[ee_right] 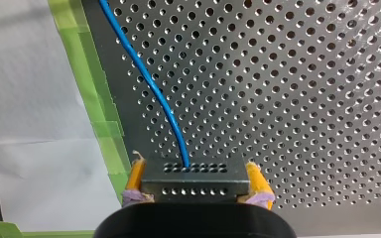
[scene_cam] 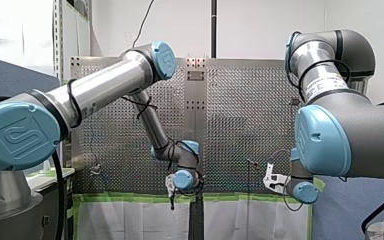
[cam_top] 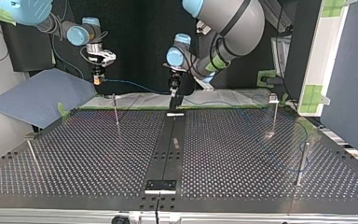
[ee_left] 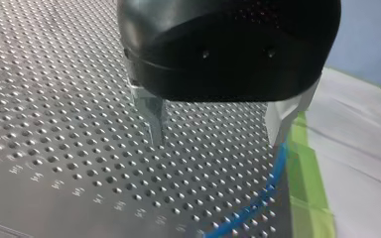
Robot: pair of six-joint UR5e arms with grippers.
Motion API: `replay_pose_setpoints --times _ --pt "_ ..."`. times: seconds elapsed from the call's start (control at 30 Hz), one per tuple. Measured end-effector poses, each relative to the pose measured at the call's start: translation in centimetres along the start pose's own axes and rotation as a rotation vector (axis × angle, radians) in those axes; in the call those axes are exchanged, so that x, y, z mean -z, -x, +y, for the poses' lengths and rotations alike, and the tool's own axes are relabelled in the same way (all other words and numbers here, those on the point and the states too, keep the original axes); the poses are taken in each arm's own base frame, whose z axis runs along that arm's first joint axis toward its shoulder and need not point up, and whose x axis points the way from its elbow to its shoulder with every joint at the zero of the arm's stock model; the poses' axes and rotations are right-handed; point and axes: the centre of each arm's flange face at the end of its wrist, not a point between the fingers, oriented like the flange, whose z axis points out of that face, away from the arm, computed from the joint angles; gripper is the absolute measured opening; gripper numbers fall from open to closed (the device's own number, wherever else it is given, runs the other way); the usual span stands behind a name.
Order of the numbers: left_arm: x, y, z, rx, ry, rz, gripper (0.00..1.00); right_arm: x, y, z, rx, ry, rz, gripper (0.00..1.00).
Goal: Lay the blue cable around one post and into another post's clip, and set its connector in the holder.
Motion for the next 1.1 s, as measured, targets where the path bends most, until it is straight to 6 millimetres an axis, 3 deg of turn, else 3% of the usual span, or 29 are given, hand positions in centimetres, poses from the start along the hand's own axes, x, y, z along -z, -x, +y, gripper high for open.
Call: replay_pose_setpoints --times 0.77,0.93,1.1 --pt "-0.4 -10.3 3.1 0.046 -0.024 -0.02 1.0 0.0 0.1 -0.1 0.0 -0.002 -0.002 0.0" --pt "-0.8 -9.8 2.7 0.062 -0.018 -0.074 1.0 0.0 0.0 -0.1 0.0 -0.002 -0.002 0.0" --pt "-1.4 -7.2 1.0 0.08 -0.043 -0.139 1.0 0.0 0.1 -0.1 0.0 -0.002 -0.002 0.0"
